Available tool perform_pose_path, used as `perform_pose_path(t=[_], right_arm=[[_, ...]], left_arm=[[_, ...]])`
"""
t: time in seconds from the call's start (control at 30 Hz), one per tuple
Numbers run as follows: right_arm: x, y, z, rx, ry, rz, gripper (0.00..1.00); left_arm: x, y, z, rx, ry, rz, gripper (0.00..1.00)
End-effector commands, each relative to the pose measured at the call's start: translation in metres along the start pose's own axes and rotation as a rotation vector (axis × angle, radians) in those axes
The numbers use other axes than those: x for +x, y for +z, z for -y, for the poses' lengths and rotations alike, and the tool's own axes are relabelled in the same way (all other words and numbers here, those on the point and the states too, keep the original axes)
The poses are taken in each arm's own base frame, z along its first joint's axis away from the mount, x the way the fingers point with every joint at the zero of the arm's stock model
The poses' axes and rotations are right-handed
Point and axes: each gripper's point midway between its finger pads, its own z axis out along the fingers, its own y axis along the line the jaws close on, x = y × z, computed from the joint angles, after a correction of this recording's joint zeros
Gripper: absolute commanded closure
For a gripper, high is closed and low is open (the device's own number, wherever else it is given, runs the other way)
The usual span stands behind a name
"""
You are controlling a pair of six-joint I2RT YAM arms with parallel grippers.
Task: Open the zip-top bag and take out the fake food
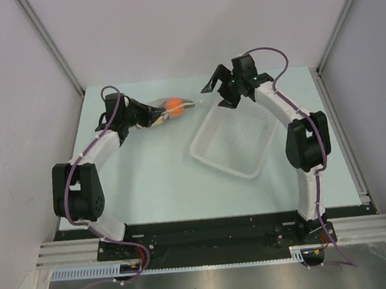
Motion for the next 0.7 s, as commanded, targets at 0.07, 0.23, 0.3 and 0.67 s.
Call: perform_pose_path(t=[0.07,0.23,0.3,0.67], right_arm=[[-0.005,0.017,-0.063,-0.099,0.044,0.035,0.03],[-0.001,0.033,-0.08,-0.105,0.059,0.033,0.04],[0.003,0.041,-0.082,-0.1,0.069,0.037,0.05],[0.034,0.075,-0.072,-0.025,0.114,0.033,0.15]], left_arm=[[0.003,-0.029,0.036,0.104,0.001,0.018,1.0],[0.005,-0.034,0.046,0.139,-0.005,0.016,1.0],[0.006,-0.036,0.049,0.15,-0.003,0.014,1.0],[0.013,-0.053,0.053,0.172,0.013,0.023,1.0]])
